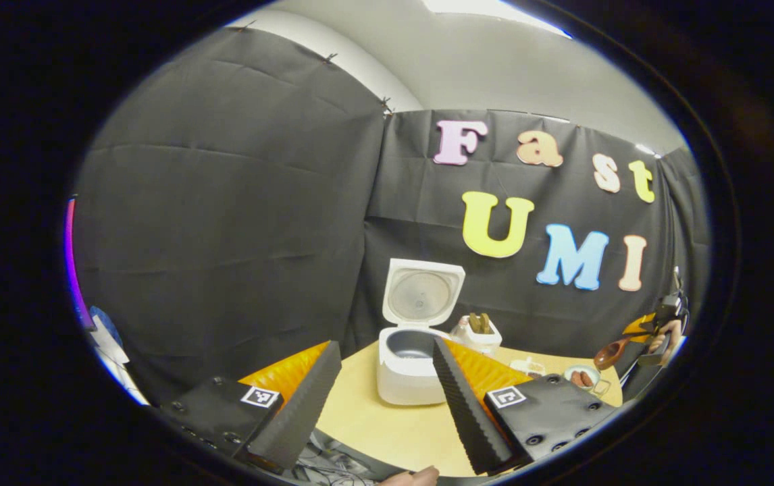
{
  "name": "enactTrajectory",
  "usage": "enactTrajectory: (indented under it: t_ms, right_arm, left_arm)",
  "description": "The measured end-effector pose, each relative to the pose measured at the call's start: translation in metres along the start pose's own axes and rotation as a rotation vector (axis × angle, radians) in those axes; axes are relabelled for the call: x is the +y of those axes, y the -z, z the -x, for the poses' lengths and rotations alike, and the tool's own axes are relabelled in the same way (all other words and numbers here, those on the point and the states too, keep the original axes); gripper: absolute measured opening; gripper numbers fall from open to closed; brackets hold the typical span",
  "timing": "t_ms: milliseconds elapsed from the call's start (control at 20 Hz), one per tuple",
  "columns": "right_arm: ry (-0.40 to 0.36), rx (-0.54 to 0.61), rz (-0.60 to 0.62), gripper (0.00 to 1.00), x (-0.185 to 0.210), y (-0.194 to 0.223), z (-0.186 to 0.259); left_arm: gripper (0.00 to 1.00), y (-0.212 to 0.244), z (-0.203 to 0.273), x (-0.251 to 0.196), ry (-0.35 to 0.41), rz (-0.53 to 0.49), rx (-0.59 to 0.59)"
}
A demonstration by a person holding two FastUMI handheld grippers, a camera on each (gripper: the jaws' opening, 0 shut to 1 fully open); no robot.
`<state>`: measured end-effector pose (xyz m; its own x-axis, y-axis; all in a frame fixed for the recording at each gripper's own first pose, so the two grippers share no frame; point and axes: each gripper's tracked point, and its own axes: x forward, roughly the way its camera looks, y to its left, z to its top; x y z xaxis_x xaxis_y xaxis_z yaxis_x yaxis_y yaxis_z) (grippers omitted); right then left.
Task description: Close the left gripper, press the button to open the rice cooker; take a wooden spoon from the chopstick holder with the right hand, scoop a spoonful of rice and pour it into the rice cooker, then put the wooden spoon back into the chopstick holder.
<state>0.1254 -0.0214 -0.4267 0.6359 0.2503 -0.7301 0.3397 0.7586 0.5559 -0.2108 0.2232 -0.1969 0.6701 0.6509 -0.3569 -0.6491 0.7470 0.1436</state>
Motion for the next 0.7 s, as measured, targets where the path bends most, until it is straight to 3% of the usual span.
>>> enactTrajectory:
  t_ms: [100, 200, 550, 700]
  right_arm:
    - [0.042, 0.002, -0.002, 0.14, -0.036, -0.008, -0.009]
    - [0.084, 0.008, -0.006, 0.14, -0.074, -0.015, -0.021]
    - [0.188, 0.034, 0.068, 0.15, -0.171, -0.021, -0.060]
    - [0.201, 0.042, 0.098, 0.15, -0.187, -0.014, -0.076]
  left_arm:
    - [1.00, 0.001, 0.001, -0.027, 0.002, -0.031, 0.010]
    - [0.92, 0.006, 0.002, -0.058, 0.006, -0.055, 0.029]
    - [0.92, 0.026, 0.005, -0.148, -0.027, -0.101, 0.112]
    - [1.00, 0.029, 0.010, -0.169, -0.037, -0.152, 0.124]
